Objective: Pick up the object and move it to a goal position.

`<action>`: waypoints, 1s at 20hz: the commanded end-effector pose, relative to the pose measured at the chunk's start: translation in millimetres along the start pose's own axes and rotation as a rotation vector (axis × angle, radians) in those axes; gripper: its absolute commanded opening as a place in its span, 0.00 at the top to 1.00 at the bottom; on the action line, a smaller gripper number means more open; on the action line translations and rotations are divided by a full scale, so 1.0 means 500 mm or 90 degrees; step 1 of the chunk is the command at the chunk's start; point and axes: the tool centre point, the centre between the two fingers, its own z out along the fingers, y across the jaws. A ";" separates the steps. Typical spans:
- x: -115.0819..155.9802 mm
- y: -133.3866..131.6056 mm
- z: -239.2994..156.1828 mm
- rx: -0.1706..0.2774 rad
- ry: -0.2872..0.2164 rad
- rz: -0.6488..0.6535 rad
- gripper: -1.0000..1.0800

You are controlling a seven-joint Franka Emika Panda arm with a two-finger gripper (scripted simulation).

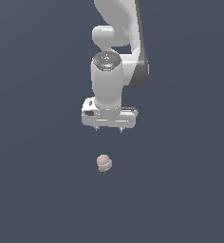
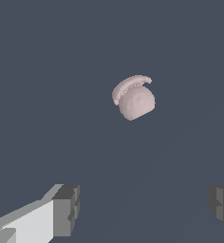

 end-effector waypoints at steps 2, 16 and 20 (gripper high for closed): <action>0.000 0.000 0.000 0.000 0.000 -0.001 0.04; 0.007 -0.003 -0.014 -0.008 0.001 -0.028 0.04; 0.021 -0.001 -0.002 -0.009 0.000 -0.048 0.04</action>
